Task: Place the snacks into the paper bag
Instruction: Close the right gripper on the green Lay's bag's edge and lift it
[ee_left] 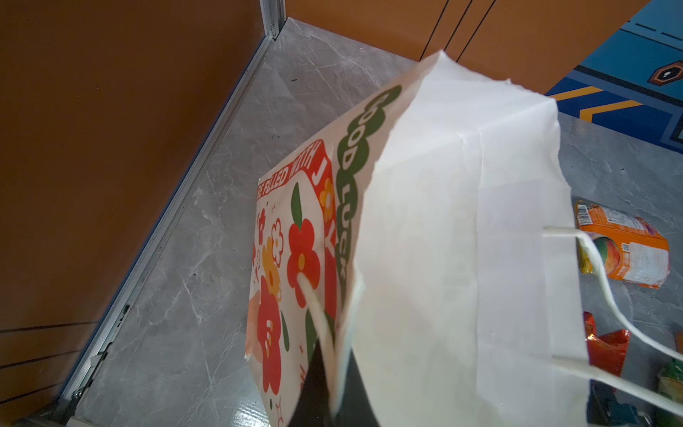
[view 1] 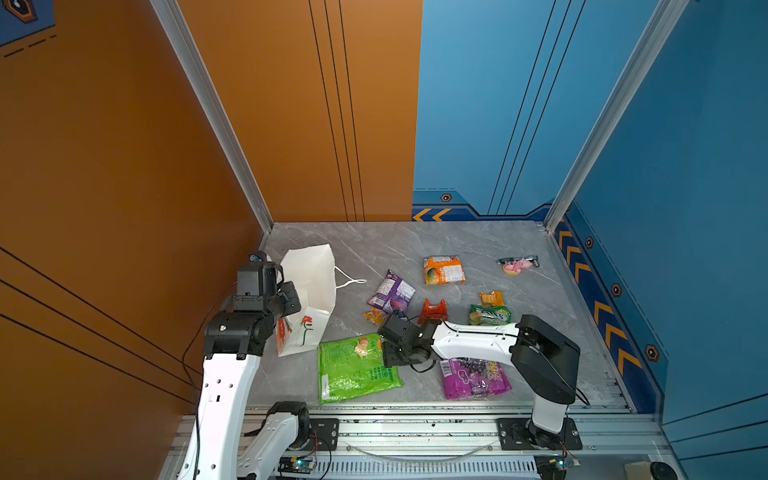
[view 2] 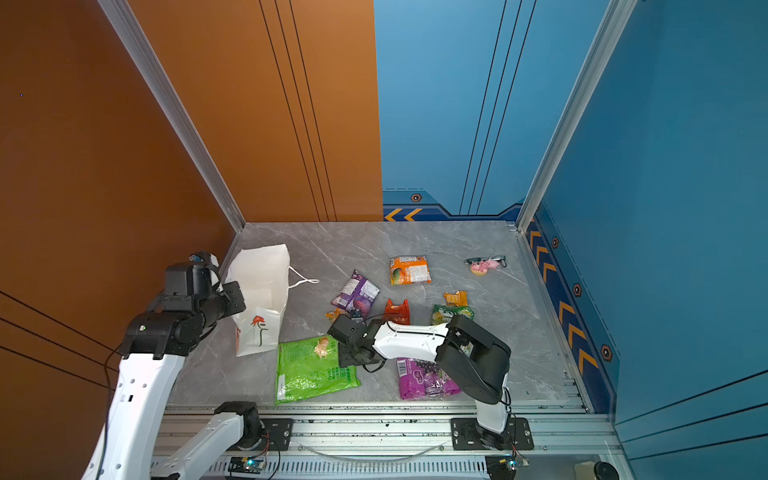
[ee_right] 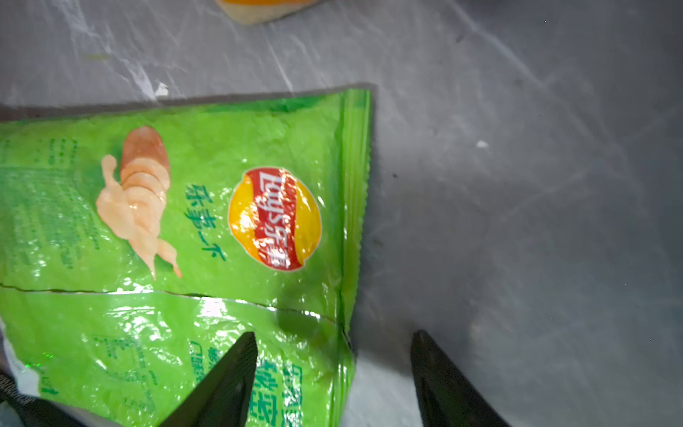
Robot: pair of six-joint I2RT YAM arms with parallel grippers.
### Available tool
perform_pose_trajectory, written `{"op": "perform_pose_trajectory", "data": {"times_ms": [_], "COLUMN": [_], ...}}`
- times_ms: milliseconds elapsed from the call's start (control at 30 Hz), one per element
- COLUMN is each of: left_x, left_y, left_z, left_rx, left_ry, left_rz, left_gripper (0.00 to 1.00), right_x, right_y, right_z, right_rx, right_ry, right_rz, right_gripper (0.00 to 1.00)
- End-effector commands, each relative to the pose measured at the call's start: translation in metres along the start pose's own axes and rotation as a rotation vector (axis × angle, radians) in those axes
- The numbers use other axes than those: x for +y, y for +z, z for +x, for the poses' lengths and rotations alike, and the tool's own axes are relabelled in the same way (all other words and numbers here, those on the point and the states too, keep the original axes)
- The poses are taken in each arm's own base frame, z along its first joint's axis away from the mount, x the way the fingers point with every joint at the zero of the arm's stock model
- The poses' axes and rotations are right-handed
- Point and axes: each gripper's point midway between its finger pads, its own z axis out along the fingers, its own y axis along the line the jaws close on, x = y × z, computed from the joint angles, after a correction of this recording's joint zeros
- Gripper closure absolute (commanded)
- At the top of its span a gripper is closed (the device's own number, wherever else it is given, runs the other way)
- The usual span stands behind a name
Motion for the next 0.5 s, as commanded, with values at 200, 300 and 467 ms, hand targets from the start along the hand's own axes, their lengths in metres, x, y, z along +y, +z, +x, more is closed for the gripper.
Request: {"op": "perform_pose_trajectory", "data": {"times_ms": [200,300,467], "left_x": [0.003,0.001,-0.007], "left_y": [-0.002,-0.003,-0.005], "left_z": [0.003,0.002,0.002], "left_rx": [-0.012,-0.018,-0.017], "left_ry": [0.005,0.004,0.02], "left_rz": [0.0,0.013,0.054], "left_gripper": [1.0,1.0,1.0], "right_x": [-0.003,0.004,0.0], "right_y": [0.002,0.014,0.028], "right_z": [0.015,0.019,0.026], "right_rx": [-0.016,0.022,0.049], "right_ry": [0.027,0.018,0.006], "right_rz": [0.134,0.139,0.212], "right_gripper": [0.21,0.21,0.29]}}
